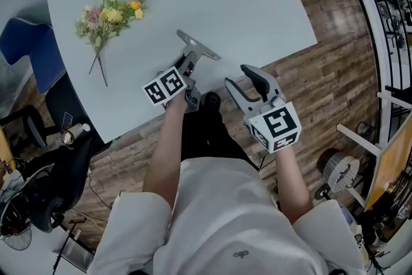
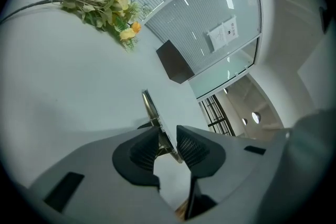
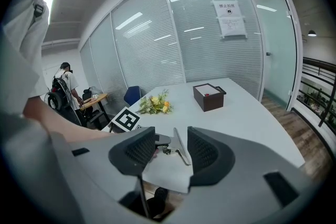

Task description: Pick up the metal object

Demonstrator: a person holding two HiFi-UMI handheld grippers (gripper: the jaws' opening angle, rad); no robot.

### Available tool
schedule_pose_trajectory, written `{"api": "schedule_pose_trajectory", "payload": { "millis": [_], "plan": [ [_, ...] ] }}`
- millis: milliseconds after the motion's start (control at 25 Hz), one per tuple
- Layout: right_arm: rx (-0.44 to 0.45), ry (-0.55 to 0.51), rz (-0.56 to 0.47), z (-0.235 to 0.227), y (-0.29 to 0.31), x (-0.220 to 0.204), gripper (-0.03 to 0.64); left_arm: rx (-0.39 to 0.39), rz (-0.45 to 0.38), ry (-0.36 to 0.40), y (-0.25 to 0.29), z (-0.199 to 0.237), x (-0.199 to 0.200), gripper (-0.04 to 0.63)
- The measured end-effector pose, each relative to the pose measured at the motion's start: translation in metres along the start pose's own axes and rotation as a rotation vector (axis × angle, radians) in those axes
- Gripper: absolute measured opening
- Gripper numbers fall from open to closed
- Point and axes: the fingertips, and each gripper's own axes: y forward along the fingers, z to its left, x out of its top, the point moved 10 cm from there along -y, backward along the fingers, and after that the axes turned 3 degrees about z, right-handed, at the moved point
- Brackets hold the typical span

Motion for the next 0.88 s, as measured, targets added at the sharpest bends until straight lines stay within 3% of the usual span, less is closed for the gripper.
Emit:
{"api": "schedule_pose_trajectory", "payload": {
  "millis": [880],
  "plan": [
    [0.001, 0.016, -0.004, 0.0002, 0.0023, 0.0028, 0.179, 0.004, 0.013, -0.054, 0.0013, 0.0022, 0.004, 0.061]
  ]
}}
